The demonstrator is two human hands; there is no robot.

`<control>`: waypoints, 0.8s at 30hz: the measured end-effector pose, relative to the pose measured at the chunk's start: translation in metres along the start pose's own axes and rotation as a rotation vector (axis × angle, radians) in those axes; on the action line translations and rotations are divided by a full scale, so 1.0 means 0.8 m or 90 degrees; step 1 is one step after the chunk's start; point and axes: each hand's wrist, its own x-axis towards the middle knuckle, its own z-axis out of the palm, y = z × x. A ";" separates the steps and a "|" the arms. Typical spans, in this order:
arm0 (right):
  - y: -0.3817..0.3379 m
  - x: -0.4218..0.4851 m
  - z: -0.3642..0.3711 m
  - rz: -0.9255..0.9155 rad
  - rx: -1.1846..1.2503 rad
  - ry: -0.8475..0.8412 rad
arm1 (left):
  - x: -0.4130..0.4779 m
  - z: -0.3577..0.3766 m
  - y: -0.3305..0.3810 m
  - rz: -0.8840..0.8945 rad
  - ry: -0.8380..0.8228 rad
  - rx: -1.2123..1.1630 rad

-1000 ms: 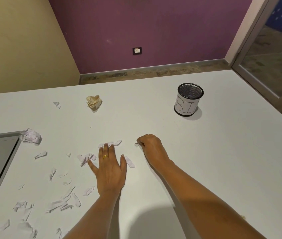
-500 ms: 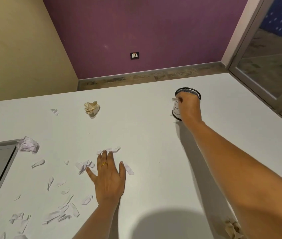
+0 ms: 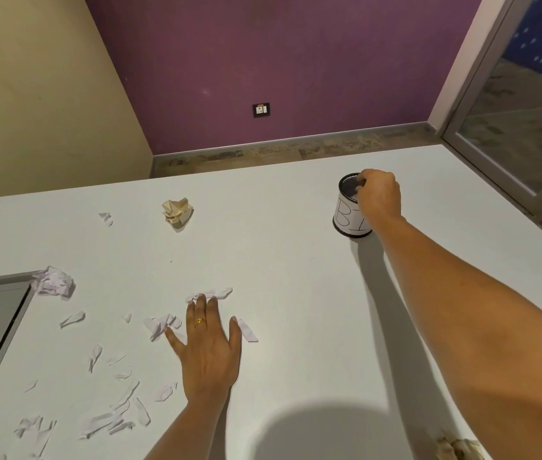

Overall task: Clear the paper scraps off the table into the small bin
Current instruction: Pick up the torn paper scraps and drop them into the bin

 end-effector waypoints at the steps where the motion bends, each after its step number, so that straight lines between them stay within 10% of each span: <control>1: 0.001 -0.001 0.001 -0.007 -0.011 0.002 | 0.000 0.000 0.000 0.000 -0.001 -0.001; 12: -0.003 -0.041 0.010 -0.069 0.095 0.040 | 0.003 0.009 -0.003 -0.011 0.018 -0.023; 24: 0.021 -0.221 0.095 -0.114 0.096 -0.175 | 0.003 0.003 -0.002 -0.005 -0.006 -0.028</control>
